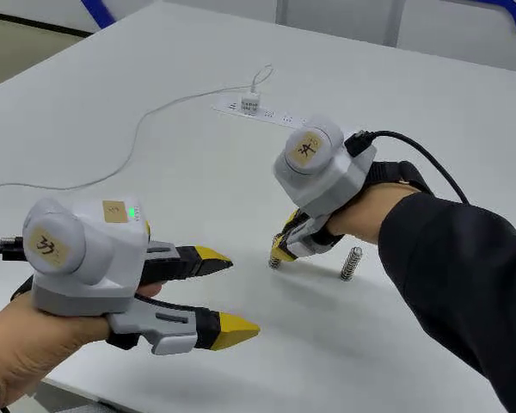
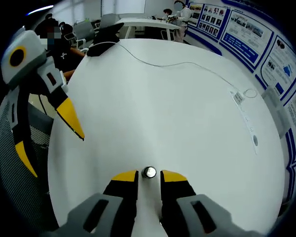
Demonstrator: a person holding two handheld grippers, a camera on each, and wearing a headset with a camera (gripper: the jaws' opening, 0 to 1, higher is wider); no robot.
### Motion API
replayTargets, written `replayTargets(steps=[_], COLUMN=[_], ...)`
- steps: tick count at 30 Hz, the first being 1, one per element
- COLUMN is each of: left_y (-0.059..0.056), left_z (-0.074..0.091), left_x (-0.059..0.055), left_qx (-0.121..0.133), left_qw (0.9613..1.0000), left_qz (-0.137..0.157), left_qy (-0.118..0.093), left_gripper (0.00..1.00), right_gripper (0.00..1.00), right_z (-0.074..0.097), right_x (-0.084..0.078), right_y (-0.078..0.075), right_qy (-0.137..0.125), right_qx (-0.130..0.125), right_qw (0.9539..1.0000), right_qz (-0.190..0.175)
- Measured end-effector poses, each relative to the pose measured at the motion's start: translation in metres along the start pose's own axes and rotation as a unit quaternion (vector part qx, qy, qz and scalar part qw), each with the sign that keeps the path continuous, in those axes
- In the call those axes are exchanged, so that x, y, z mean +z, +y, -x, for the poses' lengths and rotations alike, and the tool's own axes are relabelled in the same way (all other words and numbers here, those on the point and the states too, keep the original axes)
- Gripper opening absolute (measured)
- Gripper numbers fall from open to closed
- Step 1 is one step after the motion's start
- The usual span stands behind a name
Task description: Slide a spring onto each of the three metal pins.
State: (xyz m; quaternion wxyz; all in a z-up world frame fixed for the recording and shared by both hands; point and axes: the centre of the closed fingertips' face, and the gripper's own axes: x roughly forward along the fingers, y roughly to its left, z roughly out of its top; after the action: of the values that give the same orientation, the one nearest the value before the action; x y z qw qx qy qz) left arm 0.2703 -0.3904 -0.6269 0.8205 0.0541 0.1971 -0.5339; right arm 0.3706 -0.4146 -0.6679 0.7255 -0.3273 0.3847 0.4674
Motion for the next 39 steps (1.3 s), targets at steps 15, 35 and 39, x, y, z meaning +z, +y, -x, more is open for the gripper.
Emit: replayTargets(steps=[15, 35, 39], left_y=[0.004, 0.001, 0.0], left_z=[0.0, -0.003, -0.003], left_x=[0.006, 0.014, 0.015], left_qx=[0.002, -0.003, -0.004], left_qw=[1.0, 0.9999, 0.9999], left_qz=[-0.007, -0.009, -0.01], left_qy=[0.001, -0.004, -0.005], left_gripper=[0.56, 0.59, 0.59], right_gripper=[0.24, 0.31, 0.33], right_z=[0.039, 0.092, 0.105], right_x=[0.004, -0.034, -0.041], right_y=[-0.004, 0.01, 0.005], right_qy=[-0.053, -0.117, -0.132], right_qx=[-0.023, -0.066, -0.081], right_qw=[0.998, 0.9884, 0.9848], right_qz=[-0.025, -0.07, -0.079])
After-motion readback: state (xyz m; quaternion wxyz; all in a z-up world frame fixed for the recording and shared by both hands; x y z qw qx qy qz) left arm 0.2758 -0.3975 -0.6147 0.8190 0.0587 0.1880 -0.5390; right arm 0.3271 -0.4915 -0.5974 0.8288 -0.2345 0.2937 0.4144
